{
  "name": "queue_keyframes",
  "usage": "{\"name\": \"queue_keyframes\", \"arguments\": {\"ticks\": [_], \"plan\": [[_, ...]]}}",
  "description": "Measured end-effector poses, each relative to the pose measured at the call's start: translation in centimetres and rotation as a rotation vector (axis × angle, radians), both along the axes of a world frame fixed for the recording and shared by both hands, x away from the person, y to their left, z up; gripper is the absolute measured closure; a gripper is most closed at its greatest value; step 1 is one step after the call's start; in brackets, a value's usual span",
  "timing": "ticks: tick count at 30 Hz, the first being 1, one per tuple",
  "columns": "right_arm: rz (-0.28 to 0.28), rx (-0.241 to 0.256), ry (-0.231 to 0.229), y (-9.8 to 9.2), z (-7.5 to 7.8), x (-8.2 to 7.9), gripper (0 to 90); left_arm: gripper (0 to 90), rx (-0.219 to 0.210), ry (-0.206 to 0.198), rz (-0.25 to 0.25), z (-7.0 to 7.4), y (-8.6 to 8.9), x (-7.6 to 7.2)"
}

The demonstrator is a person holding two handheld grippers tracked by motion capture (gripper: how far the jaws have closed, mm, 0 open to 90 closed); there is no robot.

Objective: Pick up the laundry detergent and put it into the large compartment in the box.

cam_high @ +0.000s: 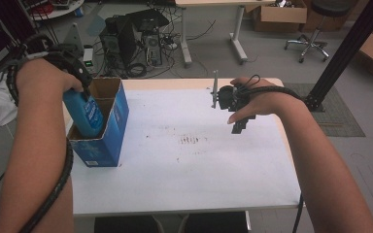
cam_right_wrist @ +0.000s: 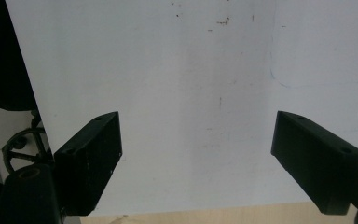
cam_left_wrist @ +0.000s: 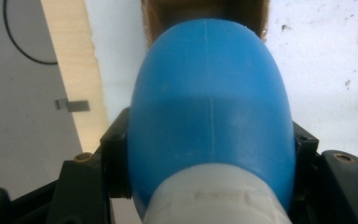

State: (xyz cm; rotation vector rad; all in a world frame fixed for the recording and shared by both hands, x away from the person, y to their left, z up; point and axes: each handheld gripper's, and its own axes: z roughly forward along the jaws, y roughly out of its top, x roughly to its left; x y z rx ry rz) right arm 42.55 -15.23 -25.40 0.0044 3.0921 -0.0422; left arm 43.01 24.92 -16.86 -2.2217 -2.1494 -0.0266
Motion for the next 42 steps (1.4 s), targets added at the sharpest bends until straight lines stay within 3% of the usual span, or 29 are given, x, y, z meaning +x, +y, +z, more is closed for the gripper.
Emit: {"name": "queue_keyframes", "arguments": {"ticks": [12, 24, 29, 42], "plan": [[0.0, 0.001, -0.001, 0.1, -0.2, 0.0, 16.4, 38.1, 0.001, 0.025, -0.025, -4.0, -0.5, 0.7], [-0.003, -0.003, 0.007, -0.1, -0.6, -0.1, 16.3, 38.1, 0.002, 0.05, -0.018, -8.0, -0.6, 1.4], [-0.005, -0.004, 0.012, -0.1, -0.9, -0.1, 16.3, 38.1, -0.019, 0.07, -0.019, -9.3, -0.6, 1.5], [-0.016, -0.006, 0.014, -0.4, -0.9, 0.1, 16.3, 38.1, -0.005, 0.075, -0.022, -11.5, -0.3, 1.9]]}}
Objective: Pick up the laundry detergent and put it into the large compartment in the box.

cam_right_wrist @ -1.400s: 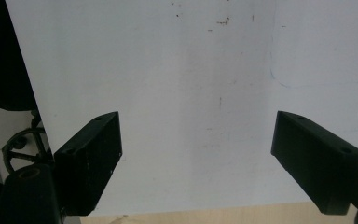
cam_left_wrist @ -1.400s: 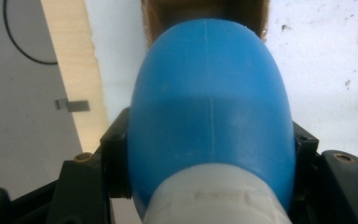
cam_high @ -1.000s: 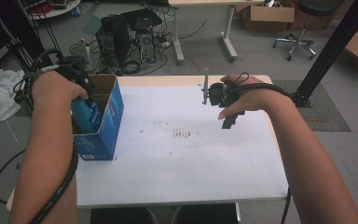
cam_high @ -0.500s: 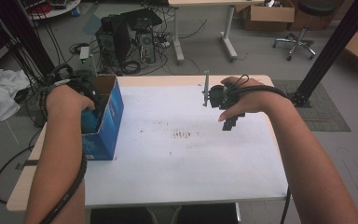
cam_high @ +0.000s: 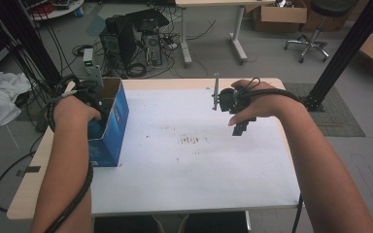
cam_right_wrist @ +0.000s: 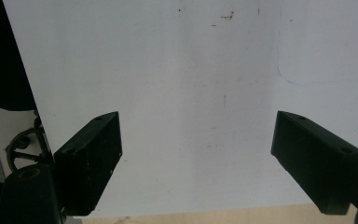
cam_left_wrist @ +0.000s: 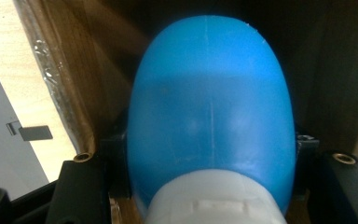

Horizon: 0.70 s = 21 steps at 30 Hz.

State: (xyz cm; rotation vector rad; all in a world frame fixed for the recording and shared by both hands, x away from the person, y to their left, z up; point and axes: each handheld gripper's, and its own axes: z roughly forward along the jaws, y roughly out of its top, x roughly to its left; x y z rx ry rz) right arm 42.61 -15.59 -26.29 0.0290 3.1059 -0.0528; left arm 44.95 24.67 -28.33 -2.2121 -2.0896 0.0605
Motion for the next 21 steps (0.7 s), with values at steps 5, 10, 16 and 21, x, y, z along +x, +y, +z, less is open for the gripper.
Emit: {"name": "queue_keyframes", "arguments": {"ticks": [5, 10, 16, 21], "plan": [[0.003, 0.002, -0.001, 0.05, -0.05, -0.05, 16.4, 38.1, -0.007, -0.007, -0.003, -0.28, 0.22, 0.02], [0.006, 0.0, -0.003, 0.16, -0.18, -0.15, 16.3, 38.0, -0.01, -0.006, -0.012, -0.38, 0.33, -0.12], [0.003, -0.009, 0.002, 0.17, -0.34, -0.11, 16.3, 37.8, -0.012, 0.0, -0.024, -0.43, 0.42, -0.25], [-0.001, -0.015, 0.001, 0.17, -0.41, -0.11, 16.3, 37.7, -0.011, 0.003, -0.03, -0.4, 0.38, -0.24]]}}
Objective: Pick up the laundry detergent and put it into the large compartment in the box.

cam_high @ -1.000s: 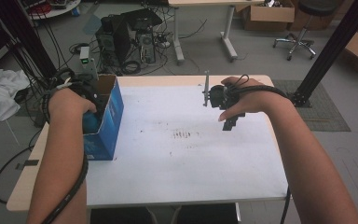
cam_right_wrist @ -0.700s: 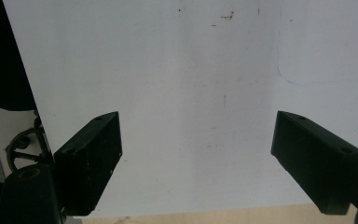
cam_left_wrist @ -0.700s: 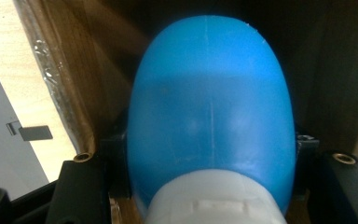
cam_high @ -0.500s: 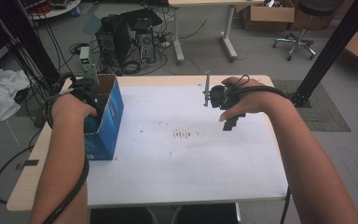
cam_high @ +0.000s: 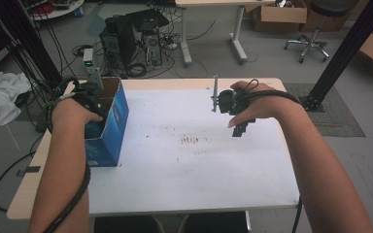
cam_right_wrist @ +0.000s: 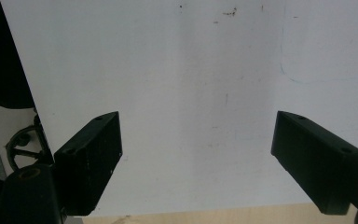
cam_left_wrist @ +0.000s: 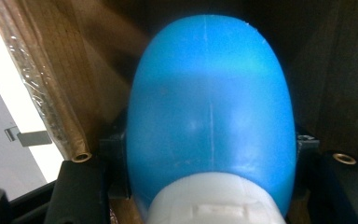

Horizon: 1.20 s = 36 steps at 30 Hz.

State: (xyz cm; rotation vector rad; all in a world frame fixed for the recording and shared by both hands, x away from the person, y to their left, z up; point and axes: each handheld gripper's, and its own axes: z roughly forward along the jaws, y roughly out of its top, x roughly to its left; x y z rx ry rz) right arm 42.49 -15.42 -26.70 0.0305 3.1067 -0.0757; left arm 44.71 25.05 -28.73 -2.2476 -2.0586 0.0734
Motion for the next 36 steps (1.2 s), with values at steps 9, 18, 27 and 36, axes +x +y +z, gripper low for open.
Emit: {"name": "queue_keyframes", "arguments": {"ticks": [9, 18, 27, 36], "plan": [[-0.009, -0.006, -0.006, 0.0, 0.0, 0.0, 16.4, 37.3, -0.003, -0.02, 0.008, 0.0, 0.0, -0.1], [-0.002, 0.001, -0.005, 0.2, 0.0, 0.0, 16.3, 33.9, -0.005, -0.041, 0.006, 0.9, -0.2, -0.3], [0.005, 0.008, -0.006, 0.4, 0.1, -0.2, 16.3, 32.1, 0.004, -0.053, 0.001, 1.7, -0.4, -0.6], [-0.003, 0.015, -0.012, 0.1, 0.4, -0.3, 16.3, 25.6, 0.018, -0.063, -0.004, 2.6, -0.5, -0.8]]}}
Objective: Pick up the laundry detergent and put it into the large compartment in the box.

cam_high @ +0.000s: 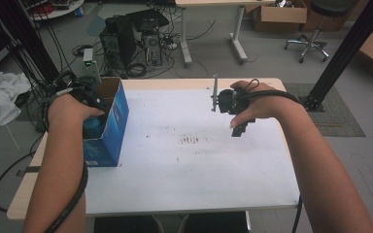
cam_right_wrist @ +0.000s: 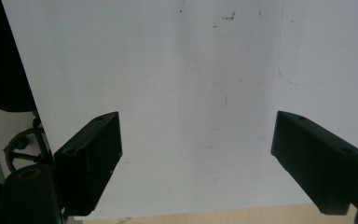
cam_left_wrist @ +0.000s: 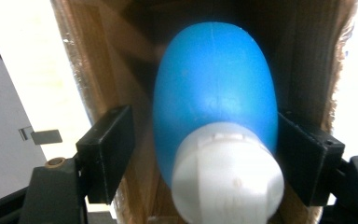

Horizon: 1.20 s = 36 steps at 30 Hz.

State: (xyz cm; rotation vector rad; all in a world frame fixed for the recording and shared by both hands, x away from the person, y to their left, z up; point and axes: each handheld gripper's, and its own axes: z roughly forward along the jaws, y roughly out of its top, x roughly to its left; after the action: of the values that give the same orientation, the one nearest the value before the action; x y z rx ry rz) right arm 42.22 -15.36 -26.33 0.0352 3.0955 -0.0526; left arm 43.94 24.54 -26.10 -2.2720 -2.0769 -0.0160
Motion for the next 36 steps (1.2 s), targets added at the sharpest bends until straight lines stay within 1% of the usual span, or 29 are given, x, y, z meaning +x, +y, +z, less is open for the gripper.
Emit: {"name": "queue_keyframes", "arguments": {"ticks": [2, 7, 10, 15, 17, 18, 19, 20, 28, 30, 32, 36], "plan": [[0.0, 0.001, -0.003, -0.1, 0.1, 0.0, 16.3, 24.2, 0.004, -0.004, 0.007, 0.4, 0.0, -0.1], [0.001, -0.001, -0.002, 0.0, 0.1, 0.0, 16.3, 22.7, 0.016, -0.024, -0.006, 1.6, -0.2, -0.3], [0.002, -0.001, -0.002, 0.0, 0.3, -0.1, 16.3, 19.5, 0.013, -0.021, -0.019, 2.2, -0.6, -0.5], [0.006, 0.0, -0.008, -0.1, 0.5, -0.2, 16.3, 19.0, 0.018, -0.027, -0.025, 2.8, -0.7, -0.5], [0.003, 0.004, -0.011, -0.3, 0.6, -0.3, 16.3, 17.2, 0.019, -0.032, -0.019, 3.0, -0.7, -0.6], [0.003, 0.004, -0.011, -0.3, 0.6, -0.3, 16.3, 16.4, 0.021, -0.032, -0.027, 3.1, -0.7, -0.6], [0.001, 0.004, -0.012, -0.3, 0.7, -0.3, 16.3, 16.4, 0.016, -0.03, -0.022, 3.1, -0.7, -0.6], [0.002, 0.003, -0.013, -0.4, 0.7, -0.3, 16.3, 16.0, 0.018, -0.031, -0.031, 3.2, -0.7, -0.7], [-0.003, 0.005, -0.014, -0.5, 0.9, -0.6, 16.3, 14.9, 0.024, -0.054, -0.029, 4.2, -0.5, -1.2], [-0.008, 0.003, -0.016, -0.4, 0.9, -0.7, 16.3, 14.2, 0.035, -0.058, -0.04, 4.5, -0.6, -1.4], [0.002, 0.006, -0.017, -0.3, 0.9, -0.7, 16.3, 12.9, 0.03, -0.065, -0.044, 4.8, -0.8, -1.5], [0.0, 0.007, -0.018, -0.2, 1.0, -0.8, 16.3, 11.6, 0.041, -0.074, -0.061, 5.5, -1.1, -1.8]]}}
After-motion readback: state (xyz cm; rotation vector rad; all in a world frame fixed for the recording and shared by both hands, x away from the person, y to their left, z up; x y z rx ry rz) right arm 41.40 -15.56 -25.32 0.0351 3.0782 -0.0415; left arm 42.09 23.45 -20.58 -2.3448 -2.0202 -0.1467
